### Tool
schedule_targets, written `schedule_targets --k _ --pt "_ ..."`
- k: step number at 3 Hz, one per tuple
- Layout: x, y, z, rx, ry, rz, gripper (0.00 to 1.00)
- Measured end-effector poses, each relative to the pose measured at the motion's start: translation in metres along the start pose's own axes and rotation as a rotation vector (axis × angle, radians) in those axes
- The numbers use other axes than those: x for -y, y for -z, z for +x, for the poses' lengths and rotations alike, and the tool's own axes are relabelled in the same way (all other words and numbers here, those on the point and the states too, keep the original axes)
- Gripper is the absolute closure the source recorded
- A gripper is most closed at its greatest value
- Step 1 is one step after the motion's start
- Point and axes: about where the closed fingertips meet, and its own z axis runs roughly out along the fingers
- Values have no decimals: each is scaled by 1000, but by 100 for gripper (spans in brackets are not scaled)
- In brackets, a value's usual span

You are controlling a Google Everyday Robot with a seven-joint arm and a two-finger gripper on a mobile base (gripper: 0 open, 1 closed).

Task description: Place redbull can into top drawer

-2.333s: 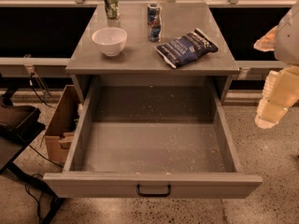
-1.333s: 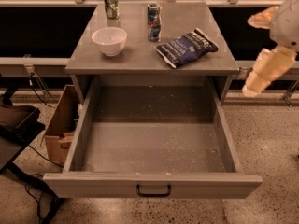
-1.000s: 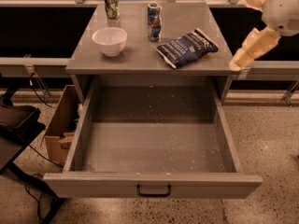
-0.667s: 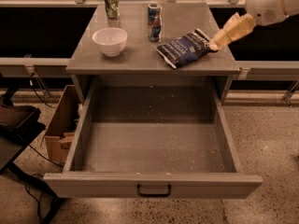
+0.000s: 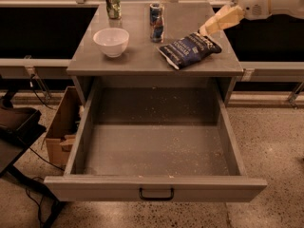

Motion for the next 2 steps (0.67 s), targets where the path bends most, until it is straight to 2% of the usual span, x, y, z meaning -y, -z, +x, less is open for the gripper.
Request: schedule_targets --k 1,2 --pt "2 -21 9 26 -44 16 0" --pt "3 -81 15 111 -171 -7 0"
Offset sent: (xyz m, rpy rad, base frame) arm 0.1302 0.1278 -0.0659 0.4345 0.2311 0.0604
